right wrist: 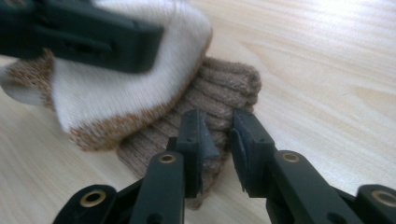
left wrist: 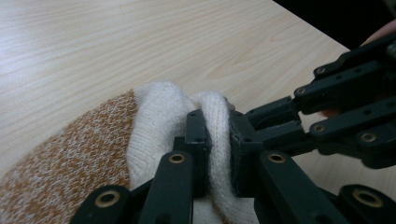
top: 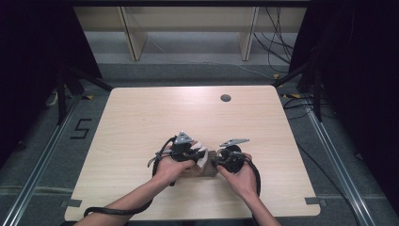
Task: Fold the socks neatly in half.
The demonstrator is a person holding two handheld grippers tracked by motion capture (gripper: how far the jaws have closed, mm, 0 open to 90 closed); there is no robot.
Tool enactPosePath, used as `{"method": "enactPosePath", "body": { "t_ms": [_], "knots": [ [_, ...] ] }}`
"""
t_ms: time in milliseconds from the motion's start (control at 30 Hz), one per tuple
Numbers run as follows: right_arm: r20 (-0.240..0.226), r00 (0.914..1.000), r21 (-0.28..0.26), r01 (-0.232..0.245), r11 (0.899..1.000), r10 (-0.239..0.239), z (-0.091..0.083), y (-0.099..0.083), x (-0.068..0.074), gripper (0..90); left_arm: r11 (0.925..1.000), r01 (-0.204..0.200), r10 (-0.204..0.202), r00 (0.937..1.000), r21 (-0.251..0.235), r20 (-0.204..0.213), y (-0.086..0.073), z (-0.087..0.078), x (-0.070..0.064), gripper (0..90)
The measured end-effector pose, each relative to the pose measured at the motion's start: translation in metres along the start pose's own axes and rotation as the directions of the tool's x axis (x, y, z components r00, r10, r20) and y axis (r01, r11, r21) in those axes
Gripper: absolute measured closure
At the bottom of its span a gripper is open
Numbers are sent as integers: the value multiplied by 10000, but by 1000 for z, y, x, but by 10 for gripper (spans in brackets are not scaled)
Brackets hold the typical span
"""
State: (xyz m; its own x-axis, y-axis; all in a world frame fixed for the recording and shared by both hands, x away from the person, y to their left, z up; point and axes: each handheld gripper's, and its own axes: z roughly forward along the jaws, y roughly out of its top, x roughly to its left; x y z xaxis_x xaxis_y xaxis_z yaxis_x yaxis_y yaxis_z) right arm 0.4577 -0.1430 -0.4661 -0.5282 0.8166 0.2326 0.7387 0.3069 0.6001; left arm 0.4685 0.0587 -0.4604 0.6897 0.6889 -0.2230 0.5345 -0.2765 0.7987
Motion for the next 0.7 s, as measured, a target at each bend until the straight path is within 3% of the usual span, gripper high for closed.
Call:
{"method": "enactPosePath", "body": {
  "t_ms": [33,67,133,167,200,233,267,367,467,533,567,633,667,700],
  "knots": [
    [16,10000,-33,-11,10000,11,-2,2,-1,727,9998,141,-140,9999,-127,70,-1,2,-1,797],
    [-33,9990,-122,-440,9990,440,-6,3,3,726,9999,61,-60,10000,-142,39,-1,2,-2,796],
    [106,9998,-439,-172,9989,176,-13,10,-3,723,9999,-155,155,9999,7,-30,-2,2,-2,796],
    [63,9993,-993,368,9944,-363,-15,14,-7,721,9999,-105,105,9999,-31,-22,-2,3,-3,796],
    [19,9995,-915,-303,9953,306,-20,17,-2,721,9999,-157,157,9999,-4,-10,-2,3,-3,796],
    [81,10000,-1099,45,9939,-37,-22,22,-5,721,9998,-177,177,9998,-8,-101,-2,4,-3,795],
    [129,9999,-1153,67,9933,-53,-24,27,-5,721,9999,-93,92,9999,-136,-112,-2,5,-4,795],
    [-17,10000,-1357,52,9907,-54,-26,40,-3,726,9996,-256,257,9996,70,-77,-2,5,-4,794],
    [-208,9997,-1356,67,9907,-97,-21,51,2,729,9994,-322,323,9994,102,-129,-2,6,-5,792],
    [-256,9987,-1289,396,9909,-432,-16,57,3,729,9996,-300,300,9994,-2,-152,-3,7,-7,792],
    [-233,9997,-1191,68,9929,-96,-14,59,5,728,9989,-454,456,9989,128,-132,-3,7,-6,791],
    [-370,9993,-1096,8,9940,-48,-9,62,6,725,9988,-463,464,9989,133,-88,-3,7,-7,791],
    [-390,9992,-1105,-20,9939,-23,-6,63,5,723,9994,-326,324,9993,-116,-193,-4,9,-9,790],
    [-404,9992,-1044,-86,9945,44,-5,63,5,722,9994,-356,356,9993,3,-116,-4,9,-8,790]
  ]
}}
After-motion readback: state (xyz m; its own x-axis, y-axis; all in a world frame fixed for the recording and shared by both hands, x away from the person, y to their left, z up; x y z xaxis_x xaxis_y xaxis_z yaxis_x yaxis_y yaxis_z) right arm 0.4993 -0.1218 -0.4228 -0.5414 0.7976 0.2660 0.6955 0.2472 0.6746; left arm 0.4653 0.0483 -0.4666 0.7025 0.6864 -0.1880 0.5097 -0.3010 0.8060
